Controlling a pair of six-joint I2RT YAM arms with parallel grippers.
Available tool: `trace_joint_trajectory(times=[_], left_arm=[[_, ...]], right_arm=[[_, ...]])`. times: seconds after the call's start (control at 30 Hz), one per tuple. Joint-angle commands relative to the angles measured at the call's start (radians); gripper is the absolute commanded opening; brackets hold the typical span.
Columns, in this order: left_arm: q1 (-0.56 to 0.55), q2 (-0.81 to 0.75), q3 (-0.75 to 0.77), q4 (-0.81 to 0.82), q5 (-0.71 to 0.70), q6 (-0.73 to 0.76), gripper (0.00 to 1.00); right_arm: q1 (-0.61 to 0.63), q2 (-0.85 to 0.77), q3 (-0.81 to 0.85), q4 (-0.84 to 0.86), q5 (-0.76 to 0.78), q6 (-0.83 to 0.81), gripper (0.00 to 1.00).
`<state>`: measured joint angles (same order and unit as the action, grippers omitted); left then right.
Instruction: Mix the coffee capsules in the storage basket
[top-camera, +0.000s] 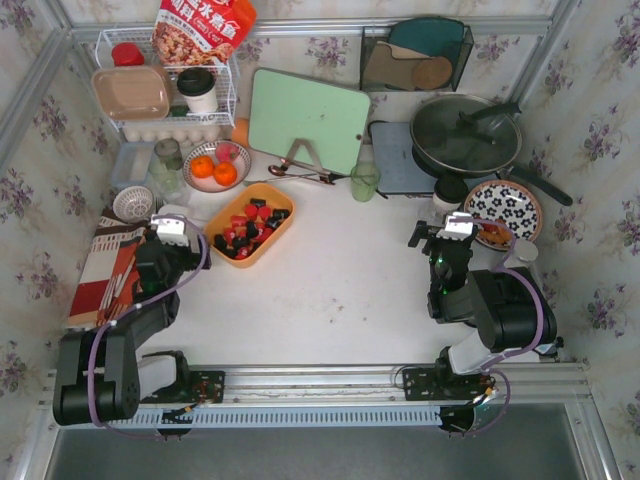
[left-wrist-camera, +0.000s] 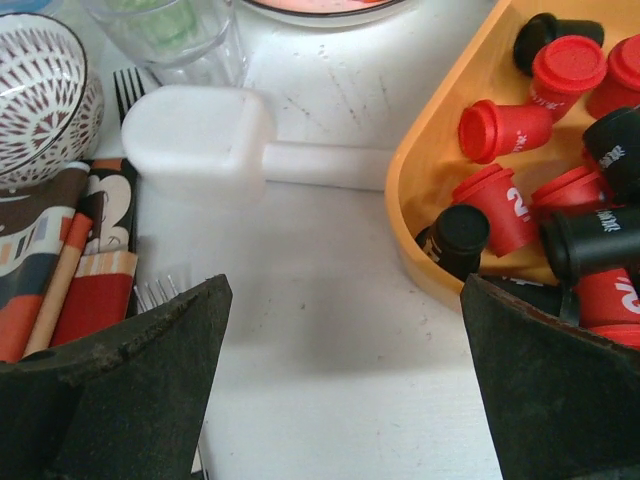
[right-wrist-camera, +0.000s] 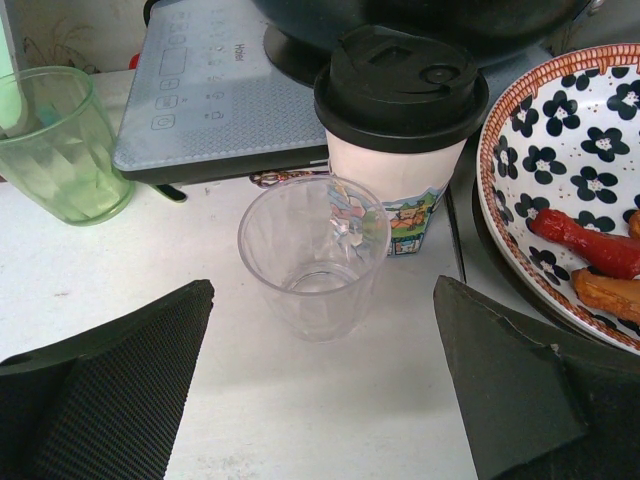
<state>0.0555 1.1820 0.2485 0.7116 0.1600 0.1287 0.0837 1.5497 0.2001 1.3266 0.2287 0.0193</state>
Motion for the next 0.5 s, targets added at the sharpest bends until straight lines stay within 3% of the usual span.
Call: trace_joint_trajectory(times=[0.0, 0.27, 0.33, 0.47], left_arm=[[0.032, 0.020, 0.028, 0.014, 0.133, -0.020, 1.00], [0.037, 0.061, 0.061, 0.010, 0.023, -0.113, 1.00], [0.033, 0.134, 0.017, 0.181, 0.017, -0.129, 1.00], [0.029, 0.325, 0.025, 0.361, 0.053, -0.115, 1.00]], right_arm=[[-0.001, -0.004, 0.001, 0.017, -0.004, -0.001, 1.00], [0.001, -0.004, 0.001, 0.017, -0.004, -0.001, 1.00], [0.001, -0.004, 0.001, 0.016, -0.003, -0.001, 1.00], [0.000, -0.005, 0.002, 0.016, -0.003, -0.001, 1.00]])
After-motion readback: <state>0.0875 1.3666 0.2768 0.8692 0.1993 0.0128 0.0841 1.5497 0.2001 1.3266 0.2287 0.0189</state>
